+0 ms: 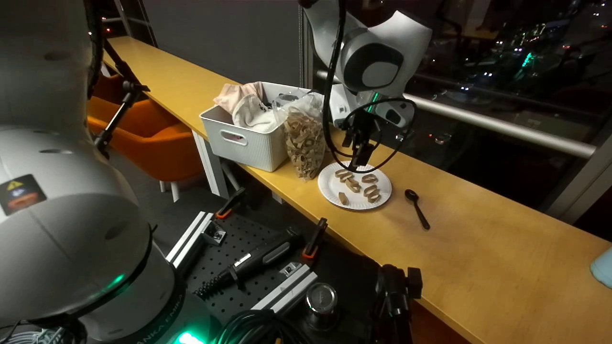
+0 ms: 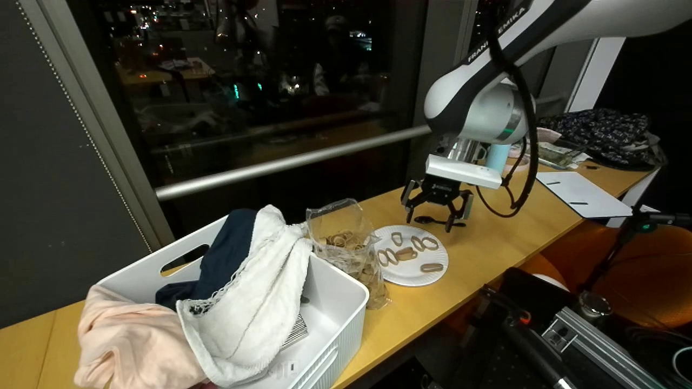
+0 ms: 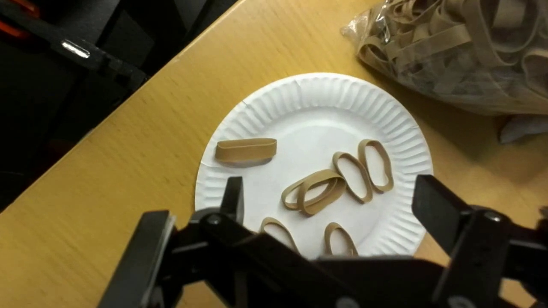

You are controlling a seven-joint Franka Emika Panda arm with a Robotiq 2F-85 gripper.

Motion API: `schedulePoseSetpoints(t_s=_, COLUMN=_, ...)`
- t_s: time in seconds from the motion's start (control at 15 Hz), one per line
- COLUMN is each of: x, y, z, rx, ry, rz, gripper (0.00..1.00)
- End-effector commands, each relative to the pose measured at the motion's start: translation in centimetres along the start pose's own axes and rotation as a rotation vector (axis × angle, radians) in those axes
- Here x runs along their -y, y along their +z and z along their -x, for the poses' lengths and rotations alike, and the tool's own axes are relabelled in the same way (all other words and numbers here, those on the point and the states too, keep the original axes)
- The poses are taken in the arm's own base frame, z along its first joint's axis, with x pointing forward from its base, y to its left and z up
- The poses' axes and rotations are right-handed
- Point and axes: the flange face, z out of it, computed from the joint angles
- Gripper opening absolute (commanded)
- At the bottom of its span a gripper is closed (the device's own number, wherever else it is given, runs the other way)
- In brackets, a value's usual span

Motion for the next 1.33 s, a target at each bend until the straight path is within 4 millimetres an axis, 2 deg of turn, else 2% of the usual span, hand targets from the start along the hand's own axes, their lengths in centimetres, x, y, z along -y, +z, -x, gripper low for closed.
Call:
schedulePoseSetpoints(t_s=0.0, x=2.2, y=2.1, z=-1.7, rx=0.002, ry=0.074, rz=0.019, gripper=1.00)
schedulePoseSetpoints(t_s=0.4, x=1.2, y=6.0, z=-3.2, rx=0.031, ry=0.182, rz=0.078, gripper=1.00)
schedulePoseSetpoints(t_s=0.6, x=0.7, y=7.1, z=-3.9, rx=0.034, ry=0.222, rz=0.102, gripper=1.00)
schedulePoseSetpoints(t_s=0.8, x=1.4, y=7.6, z=-4.7, rx=0.029, ry=0.243, rz=0.119, gripper=1.00)
schedulePoseSetpoints(t_s=1.07, x=3.7, y=7.5, z=-5.8, rx=0.022, ry=0.259, rz=0.150, gripper=1.00)
schedulePoseSetpoints(t_s=1.27, x=5.6, y=8.1, z=-6.0, rx=0.039, ry=0.262, rz=0.195, gripper=1.00)
